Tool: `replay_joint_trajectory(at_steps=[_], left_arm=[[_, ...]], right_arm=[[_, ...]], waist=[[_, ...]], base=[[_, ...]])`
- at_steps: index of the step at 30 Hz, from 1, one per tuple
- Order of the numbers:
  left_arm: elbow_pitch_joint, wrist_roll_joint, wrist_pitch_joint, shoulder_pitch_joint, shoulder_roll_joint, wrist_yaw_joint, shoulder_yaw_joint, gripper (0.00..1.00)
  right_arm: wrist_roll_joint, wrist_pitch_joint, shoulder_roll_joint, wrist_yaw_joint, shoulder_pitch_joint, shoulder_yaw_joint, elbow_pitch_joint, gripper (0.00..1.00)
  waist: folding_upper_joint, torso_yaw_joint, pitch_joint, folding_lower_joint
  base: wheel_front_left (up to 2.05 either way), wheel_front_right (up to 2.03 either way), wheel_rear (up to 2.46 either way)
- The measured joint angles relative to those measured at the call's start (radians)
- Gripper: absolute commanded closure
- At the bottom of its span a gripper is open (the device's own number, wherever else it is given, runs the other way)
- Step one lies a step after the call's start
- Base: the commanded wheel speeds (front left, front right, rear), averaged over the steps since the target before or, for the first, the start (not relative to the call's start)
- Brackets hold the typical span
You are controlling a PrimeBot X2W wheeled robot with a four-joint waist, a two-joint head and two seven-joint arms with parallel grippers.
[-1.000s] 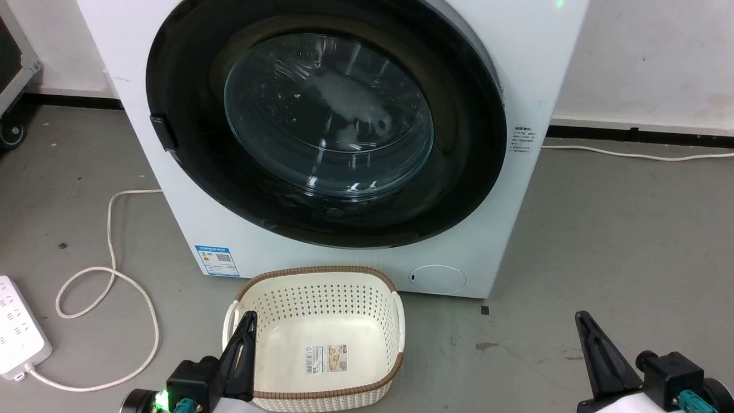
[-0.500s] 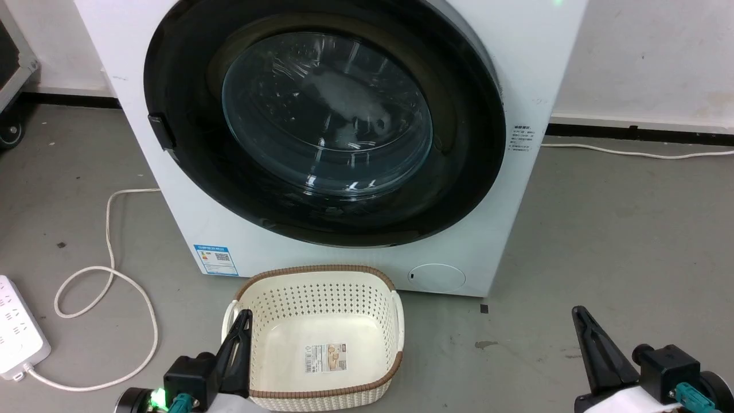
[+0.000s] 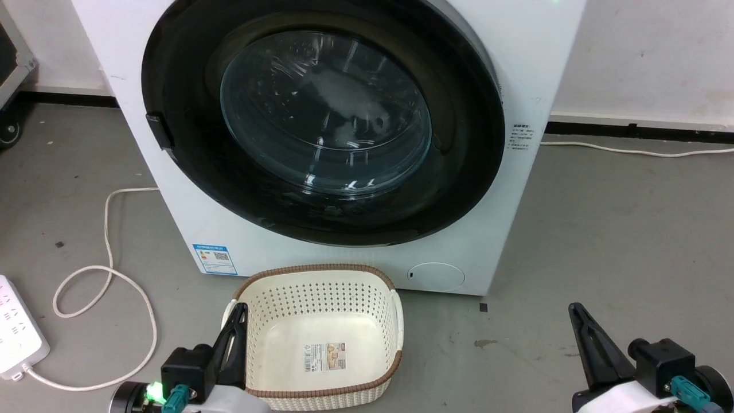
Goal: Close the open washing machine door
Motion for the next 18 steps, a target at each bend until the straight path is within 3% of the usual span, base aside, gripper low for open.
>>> replay_joint_trajectory(at_steps=[18], left_arm=[[-0.017,0.013,0.044,-0.007,-0.001,0.011,0.017,1.0]], right_arm=[[-0.009,0.041,0.0,0.0,-0.014,0.009,-0.018,1.0]], waist=[[0.0001,-0.004,0.005,0.0]], base=[[0.0,0.0,0.0]])
